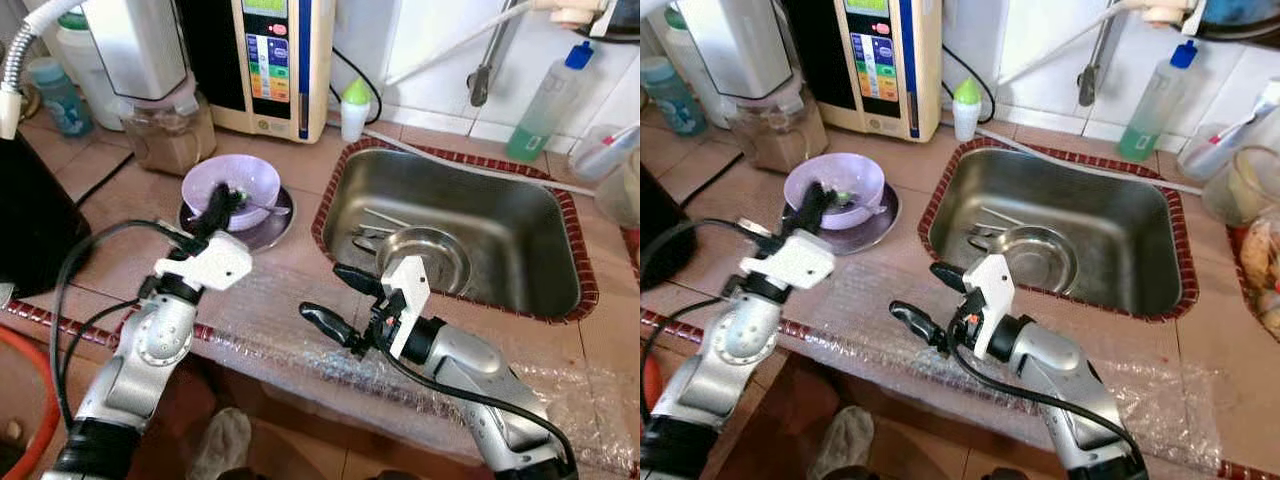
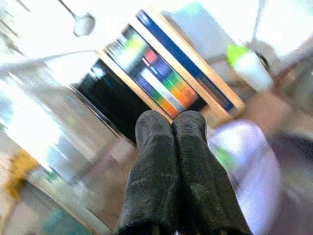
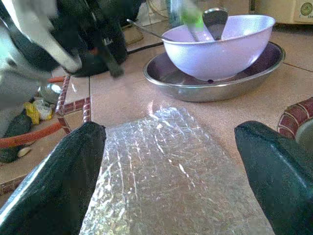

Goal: Kitchen organization

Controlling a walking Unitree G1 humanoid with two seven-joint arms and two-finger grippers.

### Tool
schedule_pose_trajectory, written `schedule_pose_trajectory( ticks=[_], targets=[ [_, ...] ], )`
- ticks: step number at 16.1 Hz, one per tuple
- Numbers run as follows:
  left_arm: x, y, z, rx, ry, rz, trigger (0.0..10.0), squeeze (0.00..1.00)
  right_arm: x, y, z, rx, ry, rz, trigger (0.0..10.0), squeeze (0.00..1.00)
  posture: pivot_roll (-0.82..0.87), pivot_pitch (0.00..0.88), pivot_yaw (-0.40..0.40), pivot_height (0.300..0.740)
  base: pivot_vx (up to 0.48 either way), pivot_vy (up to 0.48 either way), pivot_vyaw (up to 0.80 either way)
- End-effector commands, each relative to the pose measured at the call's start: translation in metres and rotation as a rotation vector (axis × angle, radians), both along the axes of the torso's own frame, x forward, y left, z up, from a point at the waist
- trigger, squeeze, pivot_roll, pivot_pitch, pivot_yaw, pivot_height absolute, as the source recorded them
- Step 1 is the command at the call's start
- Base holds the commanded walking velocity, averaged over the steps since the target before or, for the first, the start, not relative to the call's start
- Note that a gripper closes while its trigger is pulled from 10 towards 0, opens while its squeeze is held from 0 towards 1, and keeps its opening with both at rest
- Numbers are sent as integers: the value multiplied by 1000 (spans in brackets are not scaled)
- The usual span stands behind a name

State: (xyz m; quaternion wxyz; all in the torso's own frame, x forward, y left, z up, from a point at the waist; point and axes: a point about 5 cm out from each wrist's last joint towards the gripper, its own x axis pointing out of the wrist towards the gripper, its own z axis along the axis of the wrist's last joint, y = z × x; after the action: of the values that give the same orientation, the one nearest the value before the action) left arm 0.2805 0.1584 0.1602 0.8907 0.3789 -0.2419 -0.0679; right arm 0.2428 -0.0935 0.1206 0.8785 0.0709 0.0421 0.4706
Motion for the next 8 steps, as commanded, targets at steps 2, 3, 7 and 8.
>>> schedule_pose_trajectory(
  ticks=[2, 3, 7, 8],
  targets=[
    [-5, -9, 22, -48, -77, -41, 0, 0, 4, 0, 4, 1, -26, 2, 10000, 0, -53, 45, 10, 740, 0, 0, 0],
    [-5, -12, 27, -57, -89, -54, 0, 0, 4, 0, 4, 1, -27, 1, 10000, 0, -47, 40, 7, 740, 0, 0, 0],
    [0, -11, 25, -69, -47, -52, 3373, 0, 6, 0, 4, 5, -31, -8, 10000, 0, -46, 37, 11, 740, 0, 0, 0],
    [0, -10, 19, -91, -6, -57, 10000, 0, 6, 0, 4, 6, -31, -11, 10000, 0, -45, 37, 12, 740, 0, 0, 0]
  ],
)
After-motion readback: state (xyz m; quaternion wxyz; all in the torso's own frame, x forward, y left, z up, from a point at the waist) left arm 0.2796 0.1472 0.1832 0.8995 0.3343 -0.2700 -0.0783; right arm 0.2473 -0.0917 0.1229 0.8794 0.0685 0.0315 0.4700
